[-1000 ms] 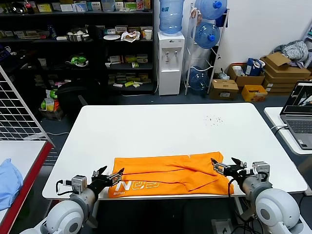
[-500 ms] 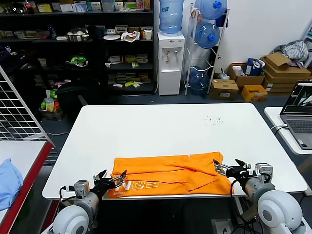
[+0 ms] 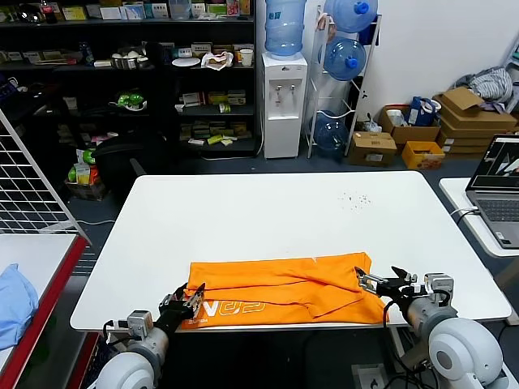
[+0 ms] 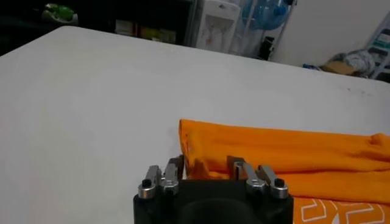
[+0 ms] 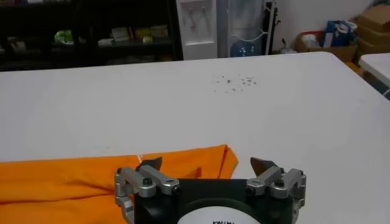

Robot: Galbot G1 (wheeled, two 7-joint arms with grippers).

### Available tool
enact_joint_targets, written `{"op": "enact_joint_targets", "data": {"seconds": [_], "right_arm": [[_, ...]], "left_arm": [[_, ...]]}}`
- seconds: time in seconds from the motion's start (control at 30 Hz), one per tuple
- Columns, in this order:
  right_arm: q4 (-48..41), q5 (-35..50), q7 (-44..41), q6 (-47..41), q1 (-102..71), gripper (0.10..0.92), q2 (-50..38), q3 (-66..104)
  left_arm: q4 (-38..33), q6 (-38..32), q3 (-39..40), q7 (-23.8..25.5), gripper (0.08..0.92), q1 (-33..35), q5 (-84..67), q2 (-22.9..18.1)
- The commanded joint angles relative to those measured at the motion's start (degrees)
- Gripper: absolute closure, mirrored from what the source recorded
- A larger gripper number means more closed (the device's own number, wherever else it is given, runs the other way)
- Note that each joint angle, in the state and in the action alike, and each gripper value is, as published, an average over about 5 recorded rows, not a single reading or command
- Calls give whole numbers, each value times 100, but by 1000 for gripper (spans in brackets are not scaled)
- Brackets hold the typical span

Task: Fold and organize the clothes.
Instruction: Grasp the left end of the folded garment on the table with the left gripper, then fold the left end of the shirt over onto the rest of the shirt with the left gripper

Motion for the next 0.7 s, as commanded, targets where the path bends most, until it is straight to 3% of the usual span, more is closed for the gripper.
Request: {"op": "enact_joint_targets", "data": {"seconds": [0.03, 0.5, 0.7], "right_arm": [[17, -2, 2, 0, -17, 104, -2, 15], [41, -8, 4, 4, -22, 104, 39, 29], [51, -18, 7, 15, -15, 104, 72, 9]], "left_arm": [[162, -238, 3, 44, 542, 85, 282, -118], [2, -174, 72, 8, 879, 103, 248, -73], [-81, -128, 65, 3, 890, 85, 219, -12]]}}
